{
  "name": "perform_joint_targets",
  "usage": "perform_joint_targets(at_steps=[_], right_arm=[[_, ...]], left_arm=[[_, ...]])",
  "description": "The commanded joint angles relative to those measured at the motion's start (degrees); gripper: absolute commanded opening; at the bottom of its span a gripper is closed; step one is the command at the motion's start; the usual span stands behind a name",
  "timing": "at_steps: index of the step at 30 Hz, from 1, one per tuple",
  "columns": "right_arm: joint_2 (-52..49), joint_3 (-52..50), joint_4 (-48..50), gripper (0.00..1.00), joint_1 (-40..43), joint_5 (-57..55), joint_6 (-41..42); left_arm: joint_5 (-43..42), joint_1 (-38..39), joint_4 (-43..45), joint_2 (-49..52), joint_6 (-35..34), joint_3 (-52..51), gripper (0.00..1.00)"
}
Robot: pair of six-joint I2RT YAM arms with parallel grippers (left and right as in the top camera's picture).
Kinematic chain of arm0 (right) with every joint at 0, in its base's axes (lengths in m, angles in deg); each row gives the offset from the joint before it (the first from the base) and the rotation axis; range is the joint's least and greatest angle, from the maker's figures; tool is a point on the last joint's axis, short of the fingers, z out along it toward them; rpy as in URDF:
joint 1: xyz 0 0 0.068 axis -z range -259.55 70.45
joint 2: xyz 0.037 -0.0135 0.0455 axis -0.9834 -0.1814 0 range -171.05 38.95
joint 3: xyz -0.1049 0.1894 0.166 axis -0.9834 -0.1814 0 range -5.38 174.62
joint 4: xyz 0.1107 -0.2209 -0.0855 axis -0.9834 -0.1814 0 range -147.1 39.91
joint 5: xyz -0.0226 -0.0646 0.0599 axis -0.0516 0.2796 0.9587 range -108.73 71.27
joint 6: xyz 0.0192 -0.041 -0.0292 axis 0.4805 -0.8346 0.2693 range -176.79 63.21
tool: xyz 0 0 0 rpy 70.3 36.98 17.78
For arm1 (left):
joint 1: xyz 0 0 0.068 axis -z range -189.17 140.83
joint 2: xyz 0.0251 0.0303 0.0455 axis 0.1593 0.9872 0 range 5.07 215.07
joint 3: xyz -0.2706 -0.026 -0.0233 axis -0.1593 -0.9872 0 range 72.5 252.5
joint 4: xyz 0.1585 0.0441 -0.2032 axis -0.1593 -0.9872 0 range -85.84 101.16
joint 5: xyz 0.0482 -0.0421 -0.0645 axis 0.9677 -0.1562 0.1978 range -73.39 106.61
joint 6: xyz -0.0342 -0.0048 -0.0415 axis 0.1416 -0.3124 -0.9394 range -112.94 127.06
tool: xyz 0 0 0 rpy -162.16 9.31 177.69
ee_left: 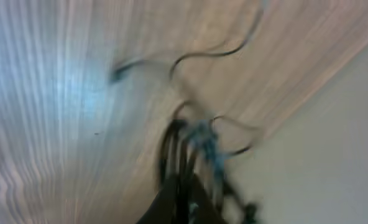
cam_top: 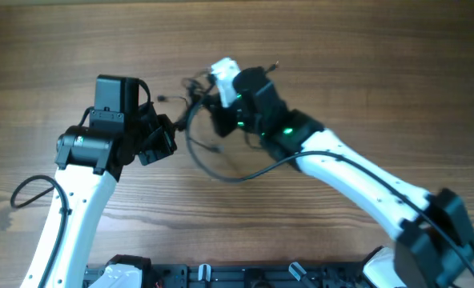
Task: Untangle cables
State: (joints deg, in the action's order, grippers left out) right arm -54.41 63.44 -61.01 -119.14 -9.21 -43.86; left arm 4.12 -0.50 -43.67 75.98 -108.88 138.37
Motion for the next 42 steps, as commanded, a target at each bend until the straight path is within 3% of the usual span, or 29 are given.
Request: perform_joint_targets(at_steps=[1,5,6,7,8,9,11,13,14,16,17,19,20,22,24,27,31,37,38,42], right_arm=[[10.5,0.8,-16.0,0.04,7.2,-8.0,0.4],[16.0,0.8,-29.0,0.04,16.2,-7.4,0.6],[16.5,0.8,-29.2,0.04,17.1,-4.3,0.6],[16.5,0.8,-28.5,0.04,17.3,0.2,0.6],[16.4,0.8,-27.4,0.04,17.3,4.4,0.6],[16.0,0.8,-25.7,0.05,17.3,9.6,0.9],[15.6,0.8,-24.2,0.05,17.3,10.9,5.7],[15.1,0.8,-23.8,0.04,17.3,10.7,10.2],[15.1,0.8,-24.1,0.04,17.3,10.7,10.2],[15.1,0.8,-24.2,0.05,17.3,12.4,10.7],[15.1,0.8,-24.7,0.04,17.3,12.6,13.2],[15.1,0.8,-27.6,0.05,17.3,12.6,21.5],[15.1,0.8,-30.2,0.04,17.3,12.9,27.4],[15.1,0.8,-30.4,0.04,17.3,15.4,31.4],[15.1,0.8,-31.4,0.04,17.7,15.4,36.8],[15.1,0.8,-35.7,0.04,20.5,16.1,41.0],[15.1,0.8,-38.0,0.04,24.3,29.3,31.7],[15.1,0.8,-39.3,0.04,24.3,30.0,30.6],[15.1,0.8,-39.3,0.04,24.3,29.9,30.5],[15.1,0.8,-39.8,0.04,24.3,30.0,28.7]], left_arm=[[6.9,0.0,0.0,-0.4,-2.8,0.3,0.04],[8.9,0.0,0.1,-0.4,-2.8,0.3,0.05],[9.0,0.0,0.1,-0.4,-2.8,0.3,0.1],[9.0,0.1,0.1,-0.4,-2.8,0.3,0.22],[8.9,0.2,0.1,-0.4,-2.8,0.3,0.57],[8.9,0.3,0.0,-0.4,-2.8,0.3,1.0],[8.4,0.3,-0.2,-0.4,-1.4,0.3,1.0],[4.5,0.3,5.9,-0.4,22.3,0.3,1.0],[-7.6,0.3,18.0,-0.4,53.9,0.3,1.0],[-24.9,1.5,25.9,-0.4,77.8,0.3,1.0],[-24.6,3.2,26.1,-0.4,82.6,0.3,1.0],[-17.2,8.3,26.1,0.0,83.8,0.3,0.78],[-10.9,13.3,27.2,1.0,84.3,0.3,0.71],[-3.7,18.8,27.3,2.9,86.6,0.3,0.63],[-8.3,23.0,27.4,4.2,92.5,0.3,0.67],[-13.6,24.1,26.1,4.2,96.3,0.3,0.58],[-10.5,24.1,24.0,4.9,96.3,0.3,0.51],[-9.8,27.7,24.6,8.7,96.3,0.3,0.54],[-6.5,28.7,24.0,9.6,96.3,0.3,0.36],[-2.4,28.8,23.7,11.6,96.2,0.3,0.04]])
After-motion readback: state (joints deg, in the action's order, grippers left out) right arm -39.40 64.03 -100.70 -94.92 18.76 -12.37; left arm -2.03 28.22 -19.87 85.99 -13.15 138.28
